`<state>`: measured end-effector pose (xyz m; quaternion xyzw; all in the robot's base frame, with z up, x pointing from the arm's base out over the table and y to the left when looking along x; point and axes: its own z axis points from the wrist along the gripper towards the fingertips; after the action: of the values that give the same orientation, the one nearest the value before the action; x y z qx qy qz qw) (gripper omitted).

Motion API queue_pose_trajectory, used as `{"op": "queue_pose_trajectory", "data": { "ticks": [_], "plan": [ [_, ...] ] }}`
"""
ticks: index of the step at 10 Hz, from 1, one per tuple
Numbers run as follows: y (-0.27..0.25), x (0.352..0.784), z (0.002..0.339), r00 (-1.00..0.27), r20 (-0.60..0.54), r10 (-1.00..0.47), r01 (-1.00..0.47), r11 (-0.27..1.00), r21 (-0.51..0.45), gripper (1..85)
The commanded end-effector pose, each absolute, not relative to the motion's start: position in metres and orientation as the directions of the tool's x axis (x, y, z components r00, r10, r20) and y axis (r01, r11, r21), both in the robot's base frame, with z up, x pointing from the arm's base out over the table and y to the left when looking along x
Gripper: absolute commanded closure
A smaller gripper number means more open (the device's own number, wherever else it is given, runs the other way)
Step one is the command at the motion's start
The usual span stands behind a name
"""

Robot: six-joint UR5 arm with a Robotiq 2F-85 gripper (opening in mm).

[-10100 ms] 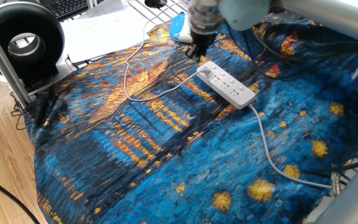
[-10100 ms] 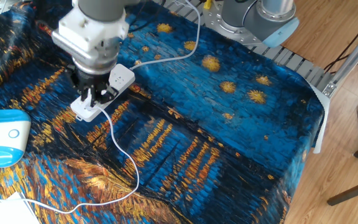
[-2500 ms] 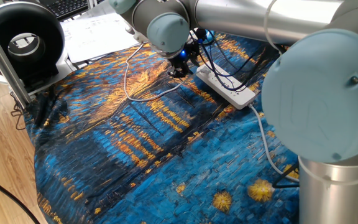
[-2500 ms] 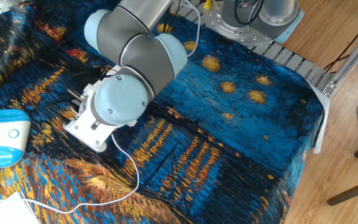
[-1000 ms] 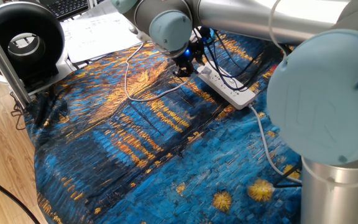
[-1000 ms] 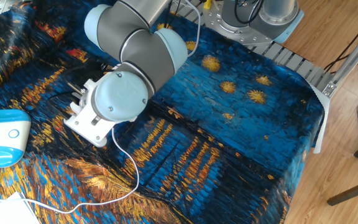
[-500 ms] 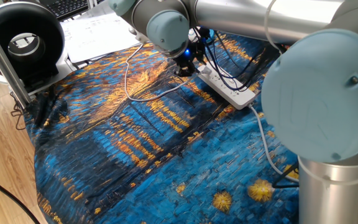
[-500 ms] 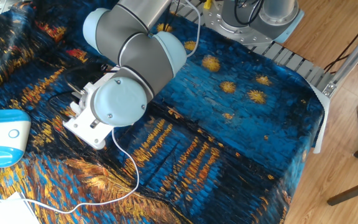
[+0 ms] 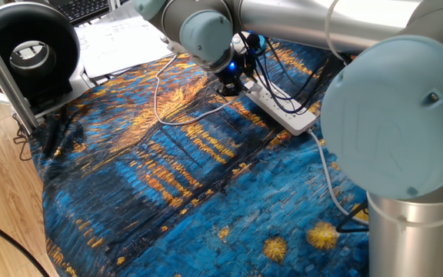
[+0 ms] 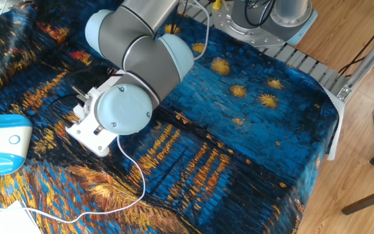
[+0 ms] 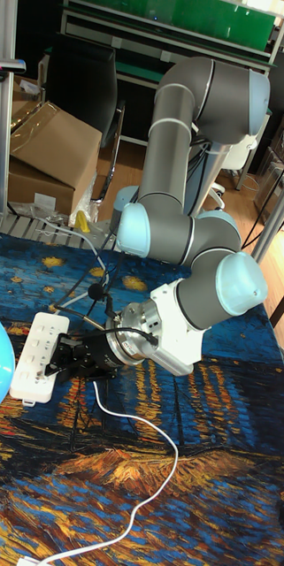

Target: Plug in the power cord of the desk lamp, turn on the socket, and light up the desk lamp

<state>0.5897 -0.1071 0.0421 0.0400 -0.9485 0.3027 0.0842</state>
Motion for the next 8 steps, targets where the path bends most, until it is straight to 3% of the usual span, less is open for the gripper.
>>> {"op": "queue_pose_trajectory", "data": {
  "ticks": [1, 8],
  "plan": [
    [-0.1053, 0.5865, 0.0361, -0.983, 0.185, -0.012, -0.113, 0.829, -0.547, 53.0],
    [-0.1062, 0.5831, 0.0397, -0.981, 0.193, 0.028, -0.090, 0.815, -0.572, 54.0]
  ]
}}
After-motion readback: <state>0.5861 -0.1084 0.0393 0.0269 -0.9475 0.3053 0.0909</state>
